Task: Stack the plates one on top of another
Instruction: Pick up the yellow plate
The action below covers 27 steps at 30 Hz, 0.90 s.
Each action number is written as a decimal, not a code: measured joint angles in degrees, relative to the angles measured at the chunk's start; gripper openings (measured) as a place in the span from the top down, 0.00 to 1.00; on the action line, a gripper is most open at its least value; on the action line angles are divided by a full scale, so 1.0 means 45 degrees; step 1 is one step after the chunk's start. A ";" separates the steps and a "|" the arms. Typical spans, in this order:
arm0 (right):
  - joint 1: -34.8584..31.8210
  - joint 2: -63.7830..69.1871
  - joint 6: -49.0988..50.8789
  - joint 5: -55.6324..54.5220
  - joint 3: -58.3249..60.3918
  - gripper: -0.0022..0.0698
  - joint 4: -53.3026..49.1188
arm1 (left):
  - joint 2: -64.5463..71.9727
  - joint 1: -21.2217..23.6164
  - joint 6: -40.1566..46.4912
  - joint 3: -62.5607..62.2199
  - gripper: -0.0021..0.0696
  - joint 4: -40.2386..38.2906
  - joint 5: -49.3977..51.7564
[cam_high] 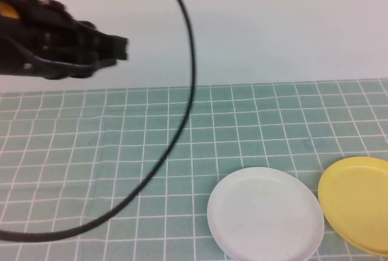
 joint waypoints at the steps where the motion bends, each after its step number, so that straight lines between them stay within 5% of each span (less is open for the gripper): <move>1: 0.0000 0.0000 0.0000 0.0000 0.0000 0.97 0.0000 | -0.0237 0.0238 0.0000 0.0213 0.97 0.0000 -0.0297; 13: 0.0000 0.0000 0.0000 0.0000 0.0000 0.97 0.0000 | -0.5367 0.2118 0.0031 0.6279 0.97 0.0000 -0.5629; 27: 0.0000 0.0000 0.0000 0.0000 0.0000 0.97 0.0000 | -1.3268 0.3962 -0.0057 1.4614 0.97 -0.0494 -0.7941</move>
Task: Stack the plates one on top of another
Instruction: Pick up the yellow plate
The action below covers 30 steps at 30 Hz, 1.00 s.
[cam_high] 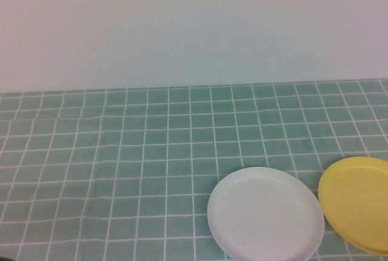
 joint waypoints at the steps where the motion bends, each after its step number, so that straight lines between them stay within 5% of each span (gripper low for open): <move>1: 0.0000 0.0000 0.0000 0.0000 0.0000 0.97 0.0000 | -0.0587 0.0194 0.0000 0.0524 0.97 -0.0082 -0.0059; 8: 0.0000 0.0000 0.0000 0.0000 0.0000 0.97 0.0000 | -0.3222 0.1170 0.0000 0.2139 0.97 -0.0110 0.0152; 15: 0.0000 0.0000 0.0000 0.0000 0.0000 0.97 0.0000 | -0.3199 0.1200 0.0124 0.2106 0.97 0.1048 0.3288; 30: 0.0000 0.0000 0.0000 0.0000 0.0000 0.97 0.0000 | -0.3199 0.1200 0.0187 0.2106 0.97 0.1136 0.3174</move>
